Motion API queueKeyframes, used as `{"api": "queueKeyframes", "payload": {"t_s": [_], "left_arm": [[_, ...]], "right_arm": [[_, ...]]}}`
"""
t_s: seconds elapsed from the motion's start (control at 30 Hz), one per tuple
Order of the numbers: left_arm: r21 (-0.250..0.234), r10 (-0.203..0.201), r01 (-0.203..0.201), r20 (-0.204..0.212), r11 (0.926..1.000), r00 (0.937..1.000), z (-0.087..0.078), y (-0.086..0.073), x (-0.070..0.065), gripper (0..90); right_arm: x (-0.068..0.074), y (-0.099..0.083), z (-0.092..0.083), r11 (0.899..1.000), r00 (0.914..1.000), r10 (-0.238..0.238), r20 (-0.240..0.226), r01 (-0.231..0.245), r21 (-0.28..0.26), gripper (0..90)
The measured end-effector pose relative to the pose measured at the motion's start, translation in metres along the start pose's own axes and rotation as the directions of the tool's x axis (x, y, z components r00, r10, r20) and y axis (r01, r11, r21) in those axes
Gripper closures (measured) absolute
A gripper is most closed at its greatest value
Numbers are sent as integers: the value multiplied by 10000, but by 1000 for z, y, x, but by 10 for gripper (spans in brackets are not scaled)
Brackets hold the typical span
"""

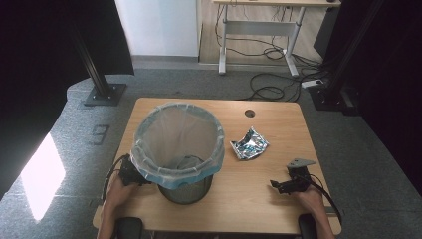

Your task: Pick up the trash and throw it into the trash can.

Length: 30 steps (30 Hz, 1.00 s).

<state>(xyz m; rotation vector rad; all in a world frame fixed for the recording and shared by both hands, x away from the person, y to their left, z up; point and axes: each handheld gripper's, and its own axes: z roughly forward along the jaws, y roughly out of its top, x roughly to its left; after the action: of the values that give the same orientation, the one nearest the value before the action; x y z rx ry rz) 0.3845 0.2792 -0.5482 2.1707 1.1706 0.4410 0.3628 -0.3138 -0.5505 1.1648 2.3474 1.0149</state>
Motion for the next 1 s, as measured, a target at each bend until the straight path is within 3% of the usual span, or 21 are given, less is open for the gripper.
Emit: {"api": "queueKeyframes", "payload": {"t_s": [0.3, 0.43, 0.7, 1.0], "left_arm": [[0, -26, 26, -32, 10000, 10000, 0, 0, 0, 0], [-4, -38, 38, -46, 10000, 10000, 0, 0, 0, 0], [2, -55, 55, -63, 10000, 10000, 0, 0, -1, 0], [7, -59, 59, -71, 10000, 10000, 0, 1, -1, 0]], "right_arm": [[1, 13, -1, 9994, 9994, -314, 138, 312, 155, 0], [2, 20, 1, 9993, 9996, -233, 143, 229, 279, 0], [5, 36, 6, 9993, 9993, -360, -128, 361, 29, 0], [6, 54, 16, 9991, 9991, -360, -218, 365, 218, 0]]}}
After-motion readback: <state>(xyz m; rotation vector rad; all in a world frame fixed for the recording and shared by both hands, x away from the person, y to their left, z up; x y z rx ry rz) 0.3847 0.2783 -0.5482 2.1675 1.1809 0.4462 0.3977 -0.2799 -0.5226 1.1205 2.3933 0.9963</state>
